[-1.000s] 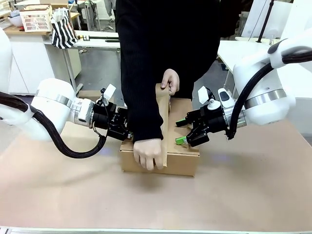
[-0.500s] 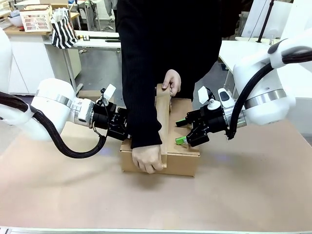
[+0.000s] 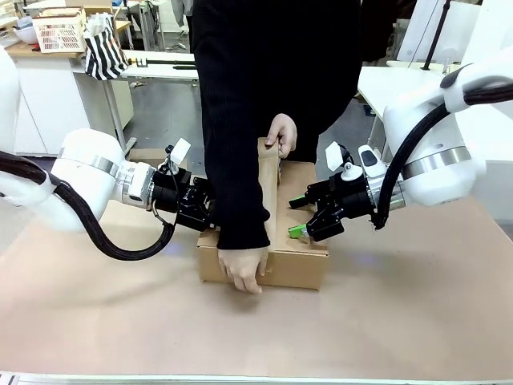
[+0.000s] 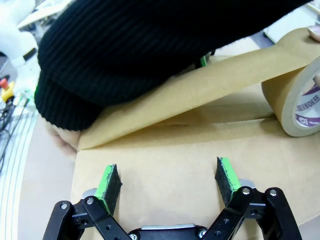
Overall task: Pack the gift set into the box.
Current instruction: Press and hold the closed box until the human finishes sealing it.
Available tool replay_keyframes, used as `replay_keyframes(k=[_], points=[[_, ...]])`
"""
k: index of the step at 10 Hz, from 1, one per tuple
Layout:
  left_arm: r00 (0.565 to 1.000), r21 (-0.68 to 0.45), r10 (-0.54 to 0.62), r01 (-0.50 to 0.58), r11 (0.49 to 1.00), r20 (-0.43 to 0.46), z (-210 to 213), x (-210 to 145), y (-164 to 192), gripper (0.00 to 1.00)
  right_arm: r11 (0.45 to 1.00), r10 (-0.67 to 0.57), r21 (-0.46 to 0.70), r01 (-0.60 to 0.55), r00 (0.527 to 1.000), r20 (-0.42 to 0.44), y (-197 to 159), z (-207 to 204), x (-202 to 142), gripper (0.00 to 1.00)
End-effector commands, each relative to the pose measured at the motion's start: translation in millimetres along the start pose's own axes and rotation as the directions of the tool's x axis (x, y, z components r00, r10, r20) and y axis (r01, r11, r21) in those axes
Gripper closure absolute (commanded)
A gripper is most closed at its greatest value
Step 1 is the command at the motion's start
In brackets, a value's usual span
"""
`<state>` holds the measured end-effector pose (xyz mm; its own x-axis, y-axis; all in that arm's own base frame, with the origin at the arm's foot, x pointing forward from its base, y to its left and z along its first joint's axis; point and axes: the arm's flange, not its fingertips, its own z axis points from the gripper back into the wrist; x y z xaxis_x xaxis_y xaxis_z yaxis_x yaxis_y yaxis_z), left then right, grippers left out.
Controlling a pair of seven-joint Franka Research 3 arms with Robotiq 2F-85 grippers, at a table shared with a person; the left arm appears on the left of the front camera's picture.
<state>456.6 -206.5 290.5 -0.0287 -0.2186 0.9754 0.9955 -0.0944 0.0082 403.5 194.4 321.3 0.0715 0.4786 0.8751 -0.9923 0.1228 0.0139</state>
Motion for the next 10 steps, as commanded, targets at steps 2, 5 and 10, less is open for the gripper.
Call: replay_keyframes(k=[2, 5, 10], points=[[1.000, 0.003, -0.007, 0.007, 1.000, -0.003, 0.6, 0.2, -0.1, 0.00, 1.000, 0.013, -0.020, -0.013, 1.000, 0.005, -0.2, -0.4, -2.0, 0.00], [1.000, 0.003, -0.007, 0.007, 1.000, -0.003, 0.6, 0.2, -0.1, 0.00, 1.000, 0.013, -0.020, -0.013, 1.000, 0.005, -0.2, -0.4, -2.0, 0.00], [1.000, 0.003, -0.007, 0.007, 1.000, -0.003, 0.6, 0.2, -0.1, 0.00, 1.000, 0.013, -0.020, -0.013, 1.000, 0.005, -0.2, -0.4, -2.0, 0.00]])
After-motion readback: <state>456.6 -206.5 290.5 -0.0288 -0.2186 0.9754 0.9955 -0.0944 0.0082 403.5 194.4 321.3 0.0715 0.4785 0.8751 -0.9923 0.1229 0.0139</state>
